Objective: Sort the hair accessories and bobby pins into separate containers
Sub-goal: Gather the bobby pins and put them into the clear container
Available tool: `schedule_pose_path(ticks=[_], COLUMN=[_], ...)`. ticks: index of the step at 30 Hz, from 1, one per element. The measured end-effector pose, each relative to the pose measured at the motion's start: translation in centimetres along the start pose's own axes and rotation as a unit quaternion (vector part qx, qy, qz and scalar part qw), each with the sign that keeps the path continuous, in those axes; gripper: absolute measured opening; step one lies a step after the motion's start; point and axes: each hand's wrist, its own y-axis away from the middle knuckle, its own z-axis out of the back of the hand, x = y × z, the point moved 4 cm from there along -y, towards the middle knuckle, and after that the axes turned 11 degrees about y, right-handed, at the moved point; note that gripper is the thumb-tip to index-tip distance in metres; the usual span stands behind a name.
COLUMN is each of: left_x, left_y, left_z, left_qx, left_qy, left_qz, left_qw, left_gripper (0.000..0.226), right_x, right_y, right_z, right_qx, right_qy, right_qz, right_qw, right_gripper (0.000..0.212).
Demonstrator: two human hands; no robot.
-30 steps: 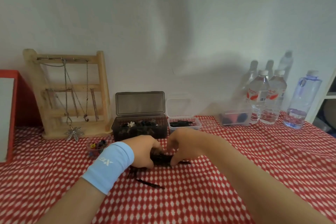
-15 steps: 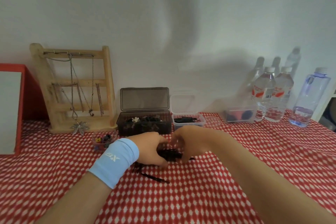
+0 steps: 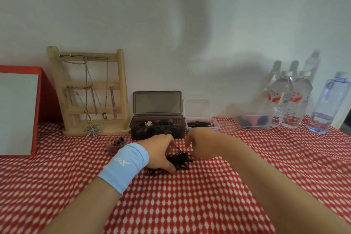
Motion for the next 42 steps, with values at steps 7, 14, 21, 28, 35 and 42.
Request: schedule_pose_path(ticks=[7,14,21,28,35,42], left_x=[2.1,1.6,1.3,1.0,2.0,2.3], left_y=[-0.1,0.3,0.0,0.3,0.8,0.8], left_z=[0.0,0.5,0.4,0.6,1.3,1.3], left_qx=[0.024,0.006,-0.03,-0.029,0.02,0.007], left_qy=[-0.031,-0.002,0.025,0.025,-0.02,0.025], left_qz=[0.031,-0.023,-0.034,-0.029,0.024,0.008], left_qw=[0.999,1.0,0.999,0.999,0.999,1.0], left_gripper=[0.117,0.059,0.039,0.036,0.065,0.052], right_x=[1.9,2.4,0.9,1.2,2.8,4.1], right_y=[-0.5,-1.1,-0.6,-1.7,-1.8,-2.8], right_z=[-2.4,-1.4,-1.2,-1.9,-2.1,-1.5], right_qx=[0.034,0.0,-0.004,-0.059,-0.034,0.041], right_qy=[0.036,-0.011,-0.016,-0.043,0.045,0.154], right_qz=[0.063,0.115,0.138,0.132,0.174,0.105], right_qw=[0.997,0.993,0.99,0.989,0.983,0.982], right_gripper=[0.095,0.053,0.063,0.038,0.052,0.048])
